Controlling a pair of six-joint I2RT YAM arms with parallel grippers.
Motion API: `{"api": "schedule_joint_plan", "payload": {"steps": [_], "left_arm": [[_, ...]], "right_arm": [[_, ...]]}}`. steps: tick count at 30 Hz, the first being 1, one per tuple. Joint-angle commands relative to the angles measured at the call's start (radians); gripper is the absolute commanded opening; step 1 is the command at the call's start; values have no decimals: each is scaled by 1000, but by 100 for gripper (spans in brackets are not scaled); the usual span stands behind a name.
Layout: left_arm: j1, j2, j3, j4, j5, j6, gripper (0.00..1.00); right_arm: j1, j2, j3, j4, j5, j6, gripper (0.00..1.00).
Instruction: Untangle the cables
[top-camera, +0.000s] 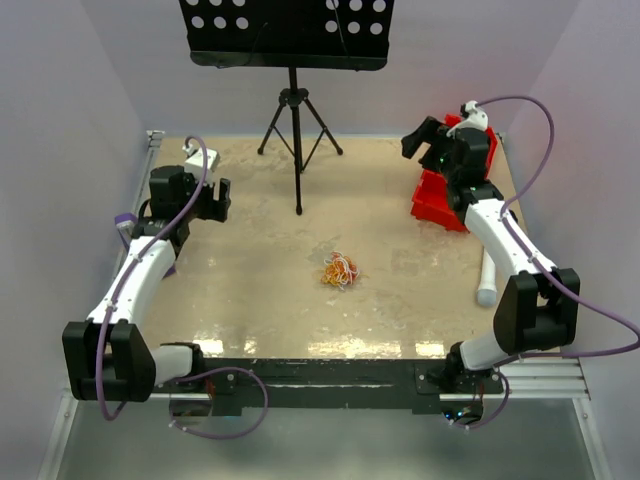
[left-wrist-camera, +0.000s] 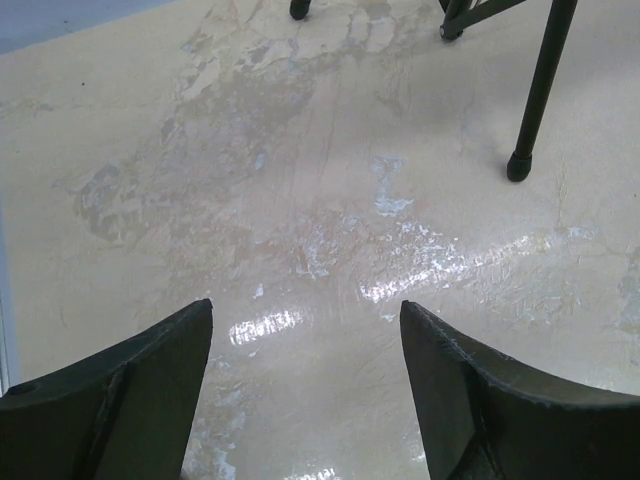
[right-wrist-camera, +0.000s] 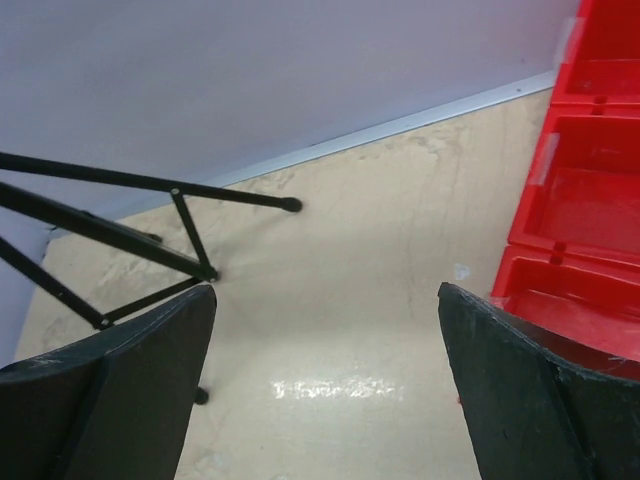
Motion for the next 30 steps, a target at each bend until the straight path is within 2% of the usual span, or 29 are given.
{"api": "schedule_joint_plan", "payload": {"steps": [1, 6, 7, 8, 14, 21, 30], "left_arm": [[-1, 15, 16, -23, 0, -16, 81], [1, 38, 4, -20, 44, 1, 86], [1, 36, -2, -15, 55, 7, 97], [1, 35, -10, -6, 72, 15, 100], [-4, 55, -16, 23, 117, 30, 100], [-11, 75, -14, 17, 126, 59, 100], [-16, 75, -18, 20, 132, 64, 100]], "right_arm": [[1, -33, 21, -20, 172, -57, 98], [15, 57, 61, -101, 382, -112, 98], [23, 77, 64, -130, 420, -120, 98], [33, 91, 67, -135, 460, -126, 98], [92, 178, 75, -164, 638, -163, 98], [92, 220, 90, -159, 646, -178, 98], [92, 224, 108, -254, 663, -157, 98]]}}
